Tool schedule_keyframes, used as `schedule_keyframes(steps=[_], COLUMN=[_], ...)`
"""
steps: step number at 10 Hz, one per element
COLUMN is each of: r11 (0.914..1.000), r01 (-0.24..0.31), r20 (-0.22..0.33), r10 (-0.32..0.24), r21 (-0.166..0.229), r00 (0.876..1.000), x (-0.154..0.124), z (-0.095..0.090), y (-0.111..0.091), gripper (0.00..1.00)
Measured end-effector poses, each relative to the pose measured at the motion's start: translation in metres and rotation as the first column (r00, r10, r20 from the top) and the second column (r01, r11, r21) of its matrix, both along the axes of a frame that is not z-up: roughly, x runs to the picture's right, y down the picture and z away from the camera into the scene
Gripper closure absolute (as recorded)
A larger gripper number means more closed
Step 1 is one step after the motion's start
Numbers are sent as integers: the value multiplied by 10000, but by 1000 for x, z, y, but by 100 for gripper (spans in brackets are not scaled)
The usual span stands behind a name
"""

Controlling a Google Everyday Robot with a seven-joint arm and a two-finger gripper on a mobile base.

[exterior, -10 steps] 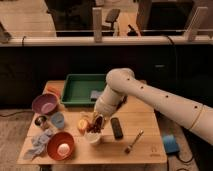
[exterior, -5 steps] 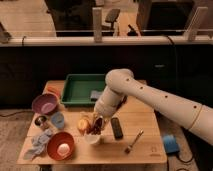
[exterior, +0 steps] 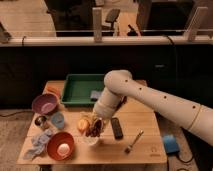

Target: Place grapes in paper cup

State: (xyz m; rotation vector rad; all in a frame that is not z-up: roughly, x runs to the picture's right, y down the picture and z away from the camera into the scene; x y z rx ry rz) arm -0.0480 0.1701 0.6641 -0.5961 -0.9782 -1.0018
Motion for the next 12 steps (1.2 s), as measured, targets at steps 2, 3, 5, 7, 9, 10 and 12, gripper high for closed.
schedule_keyframes(steps=[2, 3, 5, 7, 9, 10, 12], r11=[9999, 9995, 9986, 9970, 9949, 9930, 9891], r01=[12, -37, -98, -137, 7, 182, 463], r20=[-96, -253, -383, -428, -366, -314, -179], r10=[-11, 45, 117, 171, 30, -146, -442], r21=[128, 314, 513, 766, 1006, 1167, 1399], r00=[10000, 9997, 9992, 9989, 9993, 9994, 9989], x=[0, 4, 7, 10, 8, 6, 2], z=[-2, -2, -2, -6, -10, -13, -16], y=[-2, -9, -18, -25, -28, -28, -27], gripper=[96, 96, 96, 96, 96, 96, 96])
